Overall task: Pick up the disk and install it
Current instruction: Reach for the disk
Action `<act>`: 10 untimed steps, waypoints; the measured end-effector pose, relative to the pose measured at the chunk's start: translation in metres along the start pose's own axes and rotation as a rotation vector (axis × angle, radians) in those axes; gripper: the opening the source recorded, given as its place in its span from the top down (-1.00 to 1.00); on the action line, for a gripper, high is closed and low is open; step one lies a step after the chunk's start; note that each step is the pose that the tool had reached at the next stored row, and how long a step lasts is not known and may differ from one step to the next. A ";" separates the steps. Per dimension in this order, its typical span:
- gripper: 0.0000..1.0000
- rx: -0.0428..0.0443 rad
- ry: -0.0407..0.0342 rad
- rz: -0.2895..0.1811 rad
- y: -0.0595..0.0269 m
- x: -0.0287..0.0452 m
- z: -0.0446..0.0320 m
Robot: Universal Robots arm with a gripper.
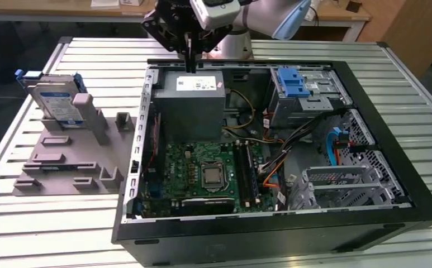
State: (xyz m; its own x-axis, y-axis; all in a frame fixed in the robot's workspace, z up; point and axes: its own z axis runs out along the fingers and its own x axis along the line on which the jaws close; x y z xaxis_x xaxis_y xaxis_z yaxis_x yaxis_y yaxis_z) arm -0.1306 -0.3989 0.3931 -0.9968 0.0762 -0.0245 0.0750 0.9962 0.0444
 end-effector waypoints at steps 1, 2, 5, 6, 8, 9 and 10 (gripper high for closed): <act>0.70 0.0000 0.0000 0.000 0.0000 0.0005 0.0000; 0.70 -0.0001 -0.0001 0.000 -0.0001 0.0011 0.0001; 0.70 -0.0001 0.0000 0.000 -0.0002 0.0029 0.0001; 0.70 -0.0001 0.0000 0.000 -0.0002 0.0036 0.0001; 0.70 0.0000 0.0000 0.000 -0.0002 0.0045 0.0001; 0.70 -0.0001 0.0000 0.000 -0.0003 0.0051 0.0002; 0.70 -0.0001 0.0000 0.000 -0.0003 0.0057 0.0002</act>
State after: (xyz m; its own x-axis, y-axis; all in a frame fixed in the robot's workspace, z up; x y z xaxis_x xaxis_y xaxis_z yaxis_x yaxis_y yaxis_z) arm -0.1363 -0.3987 0.3928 -0.9968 0.0762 -0.0245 0.0751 0.9962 0.0444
